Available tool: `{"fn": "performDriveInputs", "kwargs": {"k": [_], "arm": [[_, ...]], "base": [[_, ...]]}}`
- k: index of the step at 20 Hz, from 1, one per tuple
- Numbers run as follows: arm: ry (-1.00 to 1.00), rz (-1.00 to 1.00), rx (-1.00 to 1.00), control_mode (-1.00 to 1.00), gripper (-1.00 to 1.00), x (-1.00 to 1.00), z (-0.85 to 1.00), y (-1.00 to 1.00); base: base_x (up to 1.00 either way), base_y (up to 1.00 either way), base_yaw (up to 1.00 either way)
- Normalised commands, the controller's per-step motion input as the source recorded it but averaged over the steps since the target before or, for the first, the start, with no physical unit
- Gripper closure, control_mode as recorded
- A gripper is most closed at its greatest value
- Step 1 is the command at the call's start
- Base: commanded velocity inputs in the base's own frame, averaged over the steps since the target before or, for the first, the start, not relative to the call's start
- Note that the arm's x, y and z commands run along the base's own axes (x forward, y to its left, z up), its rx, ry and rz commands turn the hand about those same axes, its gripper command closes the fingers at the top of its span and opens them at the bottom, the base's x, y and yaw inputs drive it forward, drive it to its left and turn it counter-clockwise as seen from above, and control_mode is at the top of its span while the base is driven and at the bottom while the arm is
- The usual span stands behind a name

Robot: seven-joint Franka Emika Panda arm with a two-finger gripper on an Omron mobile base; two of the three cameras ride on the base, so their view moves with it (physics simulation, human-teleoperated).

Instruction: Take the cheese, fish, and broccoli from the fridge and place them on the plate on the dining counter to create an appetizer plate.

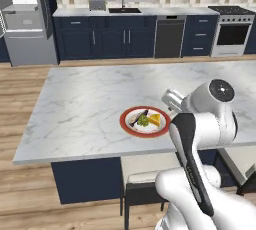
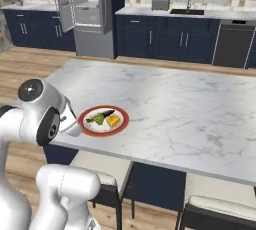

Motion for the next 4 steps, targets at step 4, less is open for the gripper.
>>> {"fn": "performDriveInputs", "kwargs": {"k": [4], "arm": [[-0.19,0.0,0.0,-1.0,-1.0,-1.0,1.0,-0.31]], "base": [[0.0,0.0,0.0]]}}
